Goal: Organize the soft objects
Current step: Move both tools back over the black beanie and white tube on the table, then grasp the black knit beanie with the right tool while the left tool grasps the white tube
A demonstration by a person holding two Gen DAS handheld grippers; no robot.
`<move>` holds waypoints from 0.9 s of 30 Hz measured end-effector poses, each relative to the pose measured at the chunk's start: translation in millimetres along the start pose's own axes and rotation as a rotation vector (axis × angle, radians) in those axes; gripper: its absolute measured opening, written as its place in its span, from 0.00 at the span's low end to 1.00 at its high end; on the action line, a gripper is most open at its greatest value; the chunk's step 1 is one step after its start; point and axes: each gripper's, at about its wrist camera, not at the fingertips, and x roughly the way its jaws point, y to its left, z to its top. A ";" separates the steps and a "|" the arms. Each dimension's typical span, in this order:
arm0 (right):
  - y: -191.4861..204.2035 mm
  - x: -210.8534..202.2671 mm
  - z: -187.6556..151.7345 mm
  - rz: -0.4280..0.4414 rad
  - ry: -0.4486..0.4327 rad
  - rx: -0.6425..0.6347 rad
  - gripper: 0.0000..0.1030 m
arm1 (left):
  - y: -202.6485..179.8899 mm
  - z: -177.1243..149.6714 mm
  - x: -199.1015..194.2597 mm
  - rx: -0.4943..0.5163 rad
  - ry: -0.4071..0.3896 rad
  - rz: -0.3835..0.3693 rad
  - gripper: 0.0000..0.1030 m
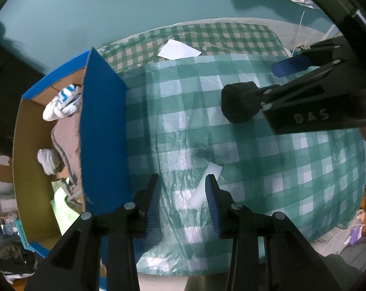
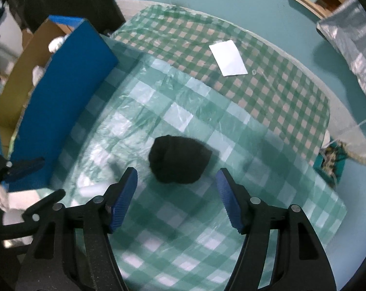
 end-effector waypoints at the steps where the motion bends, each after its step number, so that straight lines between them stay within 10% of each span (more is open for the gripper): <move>1: 0.9 3.5 1.3 -0.009 0.003 -0.017 0.66 | -0.9 1.4 3.1 0.003 0.002 0.000 0.39; 27: 28.0 70.0 8.0 -0.047 0.129 -0.259 0.61 | -2.0 -0.7 49.9 0.034 0.073 -0.062 0.49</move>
